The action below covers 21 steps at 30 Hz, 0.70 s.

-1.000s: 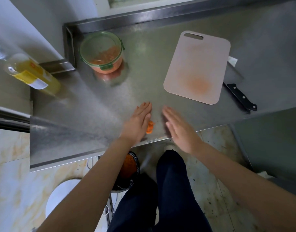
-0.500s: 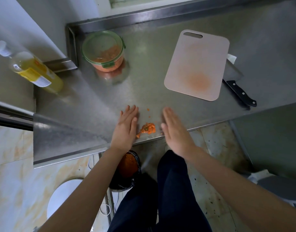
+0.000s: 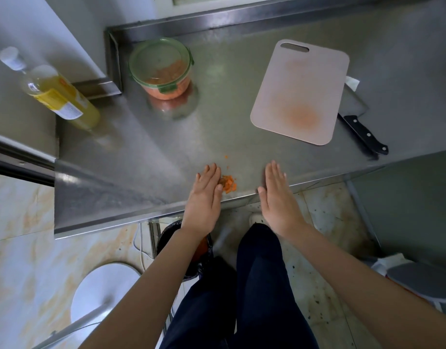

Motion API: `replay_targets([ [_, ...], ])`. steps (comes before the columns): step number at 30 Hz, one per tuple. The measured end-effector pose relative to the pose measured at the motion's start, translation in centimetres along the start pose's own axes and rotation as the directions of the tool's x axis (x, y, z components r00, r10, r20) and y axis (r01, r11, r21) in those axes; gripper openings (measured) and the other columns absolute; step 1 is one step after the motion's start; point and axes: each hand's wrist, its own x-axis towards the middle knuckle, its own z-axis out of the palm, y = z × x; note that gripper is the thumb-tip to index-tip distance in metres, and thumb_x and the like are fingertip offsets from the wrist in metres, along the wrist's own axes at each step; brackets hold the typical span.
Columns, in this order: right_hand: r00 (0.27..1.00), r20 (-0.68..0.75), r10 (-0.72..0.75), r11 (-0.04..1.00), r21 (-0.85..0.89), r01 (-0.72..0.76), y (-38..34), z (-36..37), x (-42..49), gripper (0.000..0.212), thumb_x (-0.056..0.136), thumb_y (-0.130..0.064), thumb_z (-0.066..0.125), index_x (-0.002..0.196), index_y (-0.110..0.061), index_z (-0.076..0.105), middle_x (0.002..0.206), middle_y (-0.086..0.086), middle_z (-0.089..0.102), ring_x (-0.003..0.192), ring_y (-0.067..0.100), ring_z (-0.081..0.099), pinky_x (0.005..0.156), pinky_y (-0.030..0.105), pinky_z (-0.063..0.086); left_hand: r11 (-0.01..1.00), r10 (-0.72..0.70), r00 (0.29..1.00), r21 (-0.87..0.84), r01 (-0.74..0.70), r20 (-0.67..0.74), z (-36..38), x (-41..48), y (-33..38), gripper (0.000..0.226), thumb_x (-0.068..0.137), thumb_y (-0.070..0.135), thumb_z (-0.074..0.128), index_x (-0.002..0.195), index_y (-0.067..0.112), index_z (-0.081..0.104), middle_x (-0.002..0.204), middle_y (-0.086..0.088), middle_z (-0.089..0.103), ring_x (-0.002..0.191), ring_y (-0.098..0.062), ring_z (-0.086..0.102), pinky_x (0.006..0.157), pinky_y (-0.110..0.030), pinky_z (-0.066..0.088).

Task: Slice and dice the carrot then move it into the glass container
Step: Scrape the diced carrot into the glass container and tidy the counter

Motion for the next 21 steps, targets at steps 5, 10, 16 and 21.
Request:
replay_targets([
  [5,0.987,0.048,-0.153,0.984,-0.082,0.156,-2.2,2.8,-1.3,0.069,0.092,-0.051,-0.010,0.144,-0.005,-0.007,0.155,0.012,-0.008,0.146,0.026,-0.007,0.118,0.036,-0.003,0.997,0.031,0.991,-0.078,-0.020,0.131,1.4,0.1,1.7,0.044,0.104,0.020,0.028,0.146,0.008,0.024,0.154,-0.003,0.020,0.140,-0.002,0.007,0.115,-0.016,-0.003],
  [10,0.961,0.056,-0.272,0.960,0.092,0.266,-4.1,1.9,-0.8,0.058,0.103,-0.030,0.018,0.149,-0.006,-0.007,0.151,-0.002,-0.016,0.139,0.006,-0.014,0.115,0.018,-0.009,0.921,-0.116,0.993,-0.372,0.115,0.018,-0.2,-0.8,1.8,0.043,0.102,0.022,0.031,0.144,0.013,0.032,0.149,-0.001,0.033,0.142,-0.013,0.023,0.118,-0.034,0.017],
  [16,0.962,0.023,-0.272,0.950,0.168,0.264,-1.6,-1.7,5.4,0.052,0.103,-0.022,0.030,0.150,-0.004,0.017,0.159,0.009,0.010,0.147,0.015,0.007,0.114,0.015,-0.002,0.624,-0.416,0.903,-0.690,0.367,0.104,-0.7,-5.0,1.6,0.039,0.102,0.010,0.030,0.097,0.004,0.068,0.095,-0.012,0.072,0.092,-0.024,0.068,0.085,-0.032,0.052],
  [21,0.926,0.119,-0.359,0.931,0.120,0.346,-1.8,-1.4,9.4,0.050,0.102,-0.019,0.028,0.148,-0.002,0.020,0.158,0.012,0.014,0.147,0.021,0.008,0.109,0.010,-0.008,-0.110,-0.405,0.628,-0.717,0.688,0.665,2.3,-4.3,0.5,0.042,0.102,0.021,0.025,0.133,-0.001,0.044,0.132,-0.018,0.053,0.120,-0.028,0.052,0.097,-0.033,0.044],
])
